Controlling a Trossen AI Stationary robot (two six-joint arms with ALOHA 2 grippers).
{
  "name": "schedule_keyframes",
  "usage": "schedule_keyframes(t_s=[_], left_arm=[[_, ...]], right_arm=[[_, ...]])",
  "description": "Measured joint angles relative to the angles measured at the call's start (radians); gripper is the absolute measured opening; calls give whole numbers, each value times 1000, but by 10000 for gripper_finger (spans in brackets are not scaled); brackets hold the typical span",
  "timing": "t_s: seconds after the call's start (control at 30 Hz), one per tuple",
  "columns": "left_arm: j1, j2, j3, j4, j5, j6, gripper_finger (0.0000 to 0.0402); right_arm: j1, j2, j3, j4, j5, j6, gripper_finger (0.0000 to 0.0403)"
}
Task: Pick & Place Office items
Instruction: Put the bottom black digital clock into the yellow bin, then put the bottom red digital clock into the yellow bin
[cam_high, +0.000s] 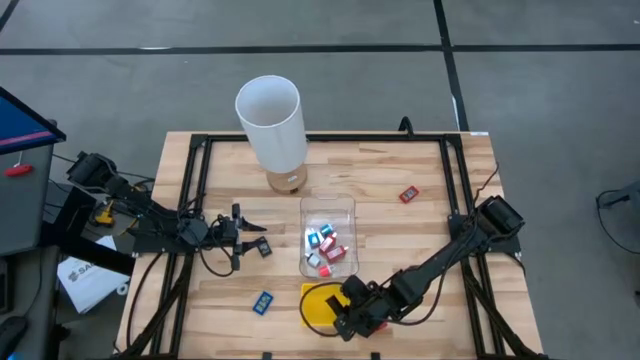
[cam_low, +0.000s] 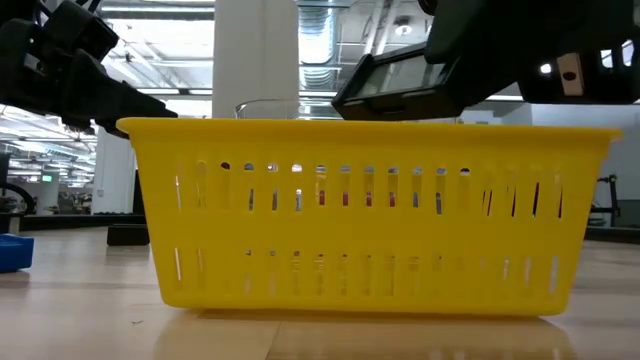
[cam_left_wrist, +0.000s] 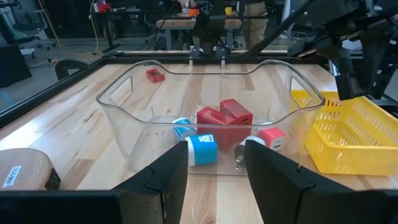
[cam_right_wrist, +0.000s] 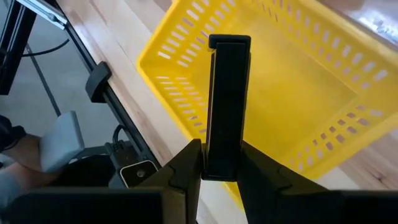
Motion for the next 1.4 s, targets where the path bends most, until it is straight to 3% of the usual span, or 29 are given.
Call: schedule_keyframes(t_s=[0.33,0.67,1.0,1.1,1.2,1.4], left_arm=[[0,0,0,-1,0,0,154],[0,0,0,-2,0,0,154],[0,0,0,-3,0,1,154],[0,0,0,-2,0,0,154],[0,0,0,-1,0,-7,154],[0,0,0,-1,1,-31,154]], right_arm=[[-6,0,0,-3,26,-29,97],[7,-33,0,-87,40,-21,225],[214,-169,0,-478,157,78,239],[258,-139,0,-499,158,-38,239],[264,-103,0,-429,132,-300,239],[196,-63,0,-407,31,-592,238]])
